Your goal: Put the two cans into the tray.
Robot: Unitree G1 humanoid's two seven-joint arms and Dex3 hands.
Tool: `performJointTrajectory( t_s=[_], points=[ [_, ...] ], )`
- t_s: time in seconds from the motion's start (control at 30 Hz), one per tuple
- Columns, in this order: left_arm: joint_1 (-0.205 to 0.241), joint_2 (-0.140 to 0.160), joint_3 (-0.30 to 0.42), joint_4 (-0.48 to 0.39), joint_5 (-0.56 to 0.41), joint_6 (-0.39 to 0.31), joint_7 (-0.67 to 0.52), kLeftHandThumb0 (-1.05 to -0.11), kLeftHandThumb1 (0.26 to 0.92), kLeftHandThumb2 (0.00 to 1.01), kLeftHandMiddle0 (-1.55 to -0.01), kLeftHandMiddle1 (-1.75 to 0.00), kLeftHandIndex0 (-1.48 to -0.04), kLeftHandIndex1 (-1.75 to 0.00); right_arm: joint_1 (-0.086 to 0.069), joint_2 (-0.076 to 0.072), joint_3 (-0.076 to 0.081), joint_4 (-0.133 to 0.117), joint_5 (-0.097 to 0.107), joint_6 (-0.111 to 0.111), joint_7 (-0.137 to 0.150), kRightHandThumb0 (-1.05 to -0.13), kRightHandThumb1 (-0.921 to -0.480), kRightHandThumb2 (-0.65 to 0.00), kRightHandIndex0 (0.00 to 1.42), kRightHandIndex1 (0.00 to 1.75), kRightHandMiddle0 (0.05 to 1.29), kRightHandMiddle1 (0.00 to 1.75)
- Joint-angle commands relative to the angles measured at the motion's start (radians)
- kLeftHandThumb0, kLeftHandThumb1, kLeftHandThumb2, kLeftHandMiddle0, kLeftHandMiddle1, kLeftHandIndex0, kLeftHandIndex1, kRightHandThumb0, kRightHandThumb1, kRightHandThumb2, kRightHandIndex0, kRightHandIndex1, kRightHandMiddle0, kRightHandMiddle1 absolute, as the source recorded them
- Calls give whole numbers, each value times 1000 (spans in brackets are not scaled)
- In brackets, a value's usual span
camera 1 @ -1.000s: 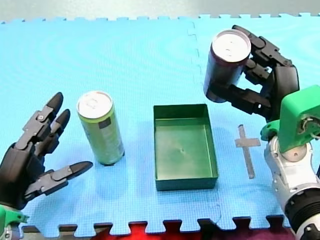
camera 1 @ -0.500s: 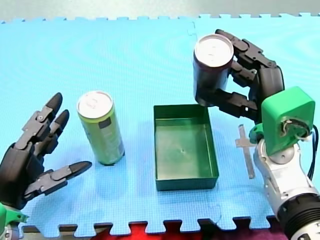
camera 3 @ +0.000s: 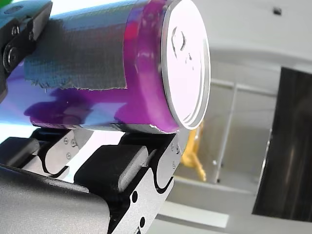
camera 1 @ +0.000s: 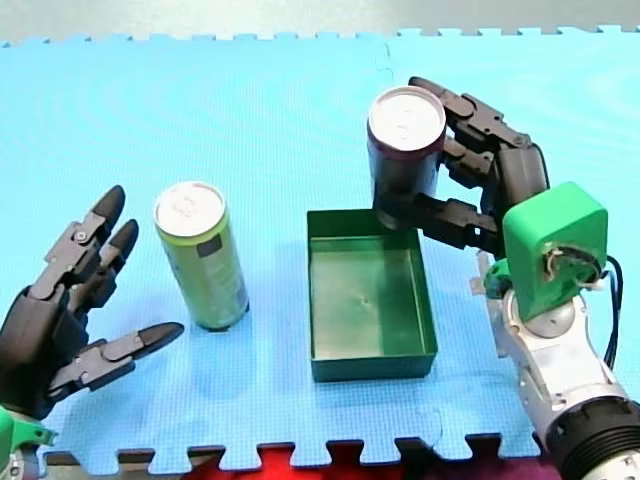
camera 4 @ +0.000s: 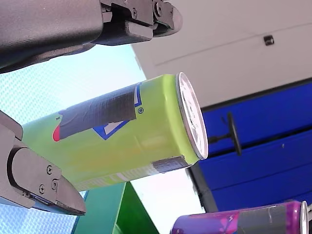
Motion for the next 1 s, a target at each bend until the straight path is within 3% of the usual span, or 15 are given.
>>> performJointTrajectory(
  t_s=[0.0, 0.2, 0.47, 0.97],
  points=[
    [2, 2, 1, -2, -2, -6, 3, -1048, 744, 5, -195, -3, -155, -1, 7, 1, 4, -31, 0, 17, -5, -398, -761, -2, 1322, 1, 1134, 0],
    [7, 1, 1, -7, -2, -5, 5, -1048, 748, 6, -192, -1, -156, -1, 24, 14, 11, -45, -2, 32, -15, -396, -764, -2, 1328, 3, 1134, 0],
    [21, -1, -2, -29, 0, 1, 15, -1048, 753, 6, -193, -1, -155, -1, 28, 28, 1, -34, 37, 37, 27, -390, -765, -1, 1333, 3, 1133, 0],
    [45, -4, -6, -67, -6, 15, 21, -1048, 752, 2, -195, -2, -146, 0, 28, 47, 9, -4, 19, 43, 4, -405, -765, 0, 1317, 0, 1117, 0]
  ],
)
